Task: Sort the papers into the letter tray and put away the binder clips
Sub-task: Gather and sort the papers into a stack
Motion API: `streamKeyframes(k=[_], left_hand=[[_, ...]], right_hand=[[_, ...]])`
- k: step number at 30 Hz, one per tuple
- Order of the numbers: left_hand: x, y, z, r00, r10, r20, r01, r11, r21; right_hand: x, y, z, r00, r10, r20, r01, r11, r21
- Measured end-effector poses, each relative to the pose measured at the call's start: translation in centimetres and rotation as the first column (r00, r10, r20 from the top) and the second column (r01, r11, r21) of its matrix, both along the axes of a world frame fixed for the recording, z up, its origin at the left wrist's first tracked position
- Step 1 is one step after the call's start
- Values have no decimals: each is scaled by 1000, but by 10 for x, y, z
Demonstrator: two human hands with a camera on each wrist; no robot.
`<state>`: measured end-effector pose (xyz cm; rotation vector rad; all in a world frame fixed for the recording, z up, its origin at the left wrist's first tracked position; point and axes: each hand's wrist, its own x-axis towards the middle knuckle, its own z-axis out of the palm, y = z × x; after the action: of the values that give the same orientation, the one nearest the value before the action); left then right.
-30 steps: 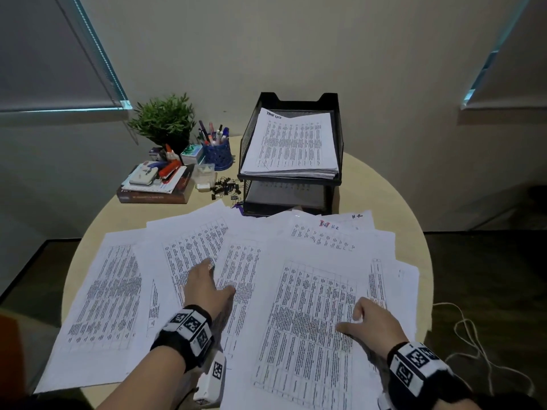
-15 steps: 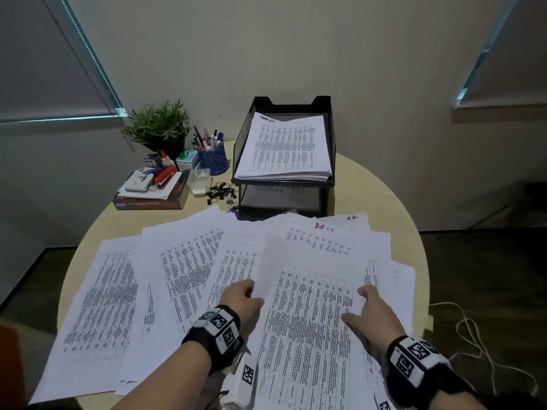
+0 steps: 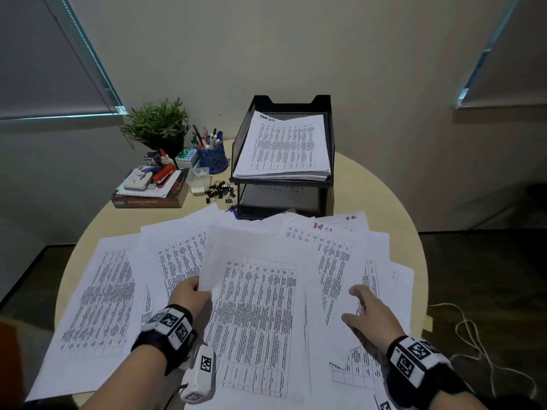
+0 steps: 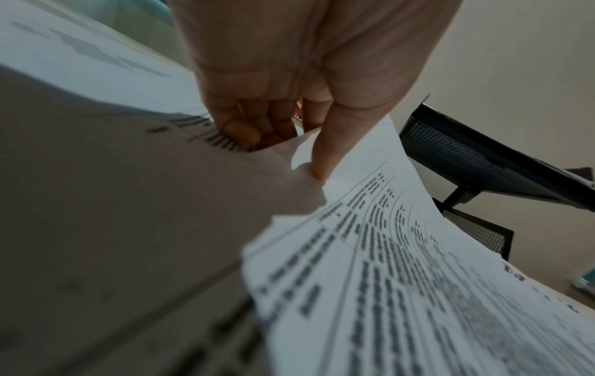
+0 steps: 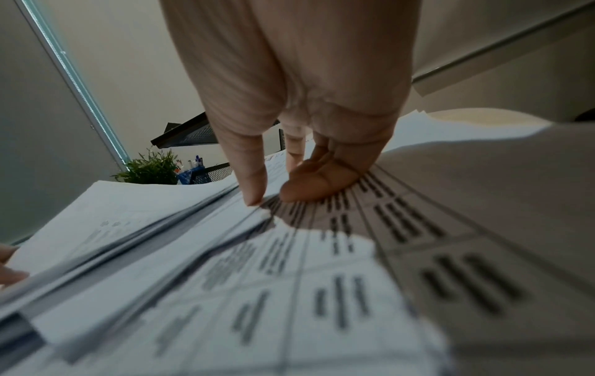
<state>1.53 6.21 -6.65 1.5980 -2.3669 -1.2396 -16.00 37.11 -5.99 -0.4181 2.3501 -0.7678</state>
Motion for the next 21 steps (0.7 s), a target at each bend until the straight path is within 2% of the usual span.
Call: streamKeyframes(k=[2,4,6,8,10,12,15,16,18,21], left_hand=[[0,12,3,998,38,-42,-38,999,-2],[-4,29,6,991,103,-90,-98,994,50],[-11,47,6,995,72,-75,-62,990,123],[-19,60,5,995,-44,-94,60,982,178],[-27,62,6,983,-143,-119,158,979,132],[-31,56,6,982,-154,-109,159,987,33],[-24,37,-2,987,-154,48,160,972,-172],[-20,31,-4,990,-121,72,133,971,-200],[-11,23,-2,997,-20,81,34,984,-178],[0,17,0,996,-20,82,28,995,-91]], right_hand=[[2,-2,4,974,-76,215,105,986,-129],[6,-6,6,902,-117,415,226,948,-224],[9,-10,7,868,-147,475,298,918,-261],[11,-16,9,848,-178,500,350,895,-276],[10,-18,5,863,-195,465,342,904,-256],[10,-18,2,892,-192,409,304,925,-228],[11,-16,-5,975,-84,206,119,979,-164],[13,-16,-3,988,-61,139,80,987,-139],[12,-15,-4,994,-71,88,82,988,-128],[13,-14,-6,981,-154,121,173,971,-165]])
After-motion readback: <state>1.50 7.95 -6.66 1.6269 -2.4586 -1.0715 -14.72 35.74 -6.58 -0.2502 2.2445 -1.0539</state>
